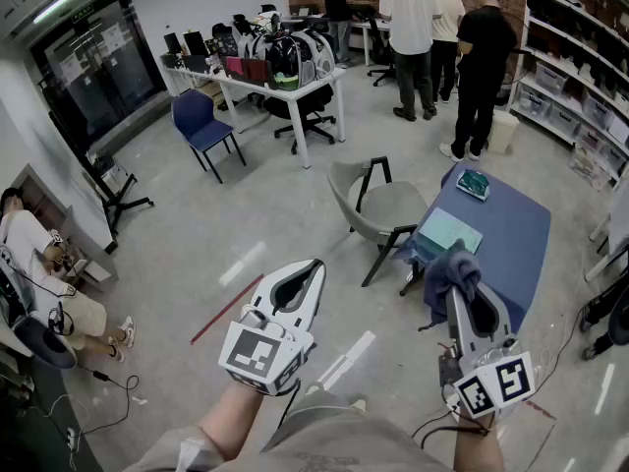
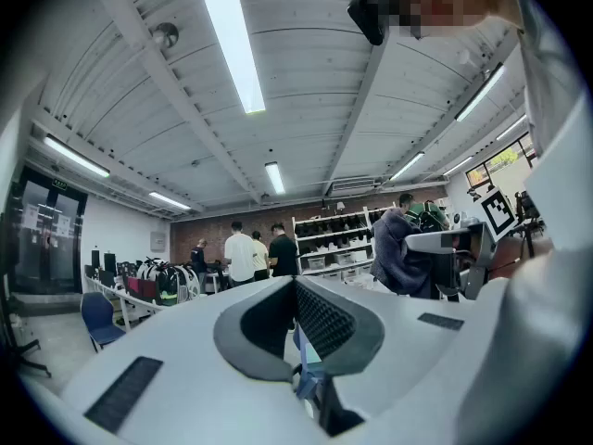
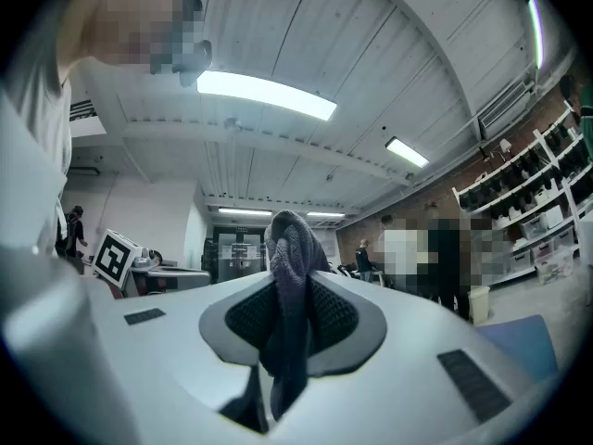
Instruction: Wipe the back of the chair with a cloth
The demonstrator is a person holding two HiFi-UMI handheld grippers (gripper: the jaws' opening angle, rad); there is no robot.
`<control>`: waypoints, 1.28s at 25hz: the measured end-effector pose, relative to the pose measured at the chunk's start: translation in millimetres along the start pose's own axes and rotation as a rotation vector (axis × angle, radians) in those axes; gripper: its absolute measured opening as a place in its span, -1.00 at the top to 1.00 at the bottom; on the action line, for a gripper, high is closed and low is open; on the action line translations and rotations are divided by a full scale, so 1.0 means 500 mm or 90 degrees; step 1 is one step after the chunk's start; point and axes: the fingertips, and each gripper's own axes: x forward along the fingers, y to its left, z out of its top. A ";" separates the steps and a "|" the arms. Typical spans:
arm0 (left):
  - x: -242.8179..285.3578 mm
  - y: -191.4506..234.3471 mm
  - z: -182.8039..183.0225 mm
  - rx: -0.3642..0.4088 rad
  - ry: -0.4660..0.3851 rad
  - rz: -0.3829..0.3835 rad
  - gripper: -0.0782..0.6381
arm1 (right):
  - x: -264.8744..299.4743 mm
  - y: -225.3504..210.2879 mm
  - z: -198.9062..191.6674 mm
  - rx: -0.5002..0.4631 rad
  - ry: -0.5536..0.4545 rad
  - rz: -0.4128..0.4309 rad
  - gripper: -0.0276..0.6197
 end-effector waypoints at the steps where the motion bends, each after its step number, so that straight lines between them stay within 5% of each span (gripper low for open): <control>1: 0.003 0.002 -0.002 0.000 0.001 0.001 0.73 | 0.004 -0.001 -0.001 -0.001 0.000 0.003 0.65; 17: 0.028 0.015 -0.016 -0.013 -0.011 0.016 0.73 | 0.038 -0.030 -0.039 0.023 0.021 0.017 0.65; 22: 0.053 0.016 -0.025 -0.049 -0.037 -0.018 0.72 | 0.060 -0.052 -0.064 0.022 0.032 0.018 0.65; 25: 0.075 0.026 -0.034 -0.062 -0.039 -0.023 0.23 | 0.078 -0.068 -0.080 0.028 0.034 0.016 0.65; 32: 0.142 0.112 -0.069 -0.058 -0.046 0.004 0.22 | 0.160 -0.106 -0.126 0.025 0.050 0.013 0.65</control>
